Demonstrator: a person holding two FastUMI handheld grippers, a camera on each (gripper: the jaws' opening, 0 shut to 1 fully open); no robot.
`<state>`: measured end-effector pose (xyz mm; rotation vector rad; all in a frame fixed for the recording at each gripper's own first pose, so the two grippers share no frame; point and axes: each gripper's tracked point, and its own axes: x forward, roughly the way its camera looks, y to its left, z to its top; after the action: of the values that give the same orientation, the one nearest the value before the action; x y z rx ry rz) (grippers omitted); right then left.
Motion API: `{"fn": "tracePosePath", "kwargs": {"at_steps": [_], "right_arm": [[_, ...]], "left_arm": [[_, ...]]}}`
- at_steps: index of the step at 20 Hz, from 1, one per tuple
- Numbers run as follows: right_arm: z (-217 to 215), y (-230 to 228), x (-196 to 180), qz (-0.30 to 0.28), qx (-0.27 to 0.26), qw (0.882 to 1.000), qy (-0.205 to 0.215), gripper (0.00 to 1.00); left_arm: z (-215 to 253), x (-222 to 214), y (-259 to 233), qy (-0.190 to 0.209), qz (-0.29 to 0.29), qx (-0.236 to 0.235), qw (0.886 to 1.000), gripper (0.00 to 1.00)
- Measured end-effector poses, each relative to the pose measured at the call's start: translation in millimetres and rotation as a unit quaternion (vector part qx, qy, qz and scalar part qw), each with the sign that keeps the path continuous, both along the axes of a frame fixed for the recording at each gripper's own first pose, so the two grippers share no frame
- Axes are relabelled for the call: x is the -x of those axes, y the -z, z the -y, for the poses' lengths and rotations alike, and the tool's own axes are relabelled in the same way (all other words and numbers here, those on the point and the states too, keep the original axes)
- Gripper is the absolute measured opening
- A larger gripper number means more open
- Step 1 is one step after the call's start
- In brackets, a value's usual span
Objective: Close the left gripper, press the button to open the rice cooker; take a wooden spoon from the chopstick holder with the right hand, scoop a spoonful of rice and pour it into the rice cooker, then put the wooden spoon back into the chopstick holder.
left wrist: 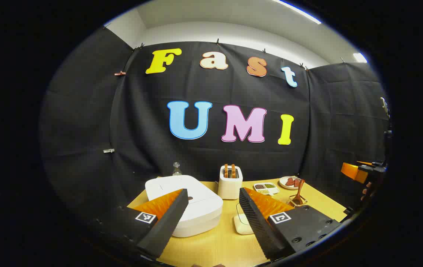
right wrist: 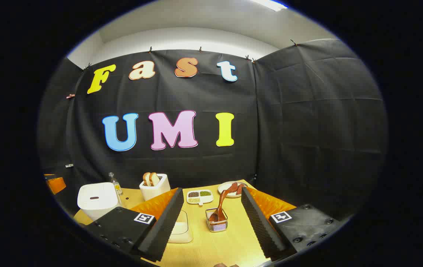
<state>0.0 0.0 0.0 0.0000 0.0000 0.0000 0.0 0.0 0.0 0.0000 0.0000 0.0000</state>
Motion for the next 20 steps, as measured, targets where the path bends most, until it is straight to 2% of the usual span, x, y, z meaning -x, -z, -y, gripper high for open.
{"fn": "tracePosePath", "kwargs": {"at_steps": [13, 20], "right_arm": [[4, -13, -7, 0.011, 0.007, 1.0, -0.014, 0.98], [10, -11, -29, 0.004, 0.01, 1.0, -0.024, 0.98]], "left_arm": [[10, 0, -6, -0.002, -0.004, 0.001, 1.0, 0.96], [21, -18, -10, -0.008, -0.019, 0.03, 0.999, 0.95]]}}
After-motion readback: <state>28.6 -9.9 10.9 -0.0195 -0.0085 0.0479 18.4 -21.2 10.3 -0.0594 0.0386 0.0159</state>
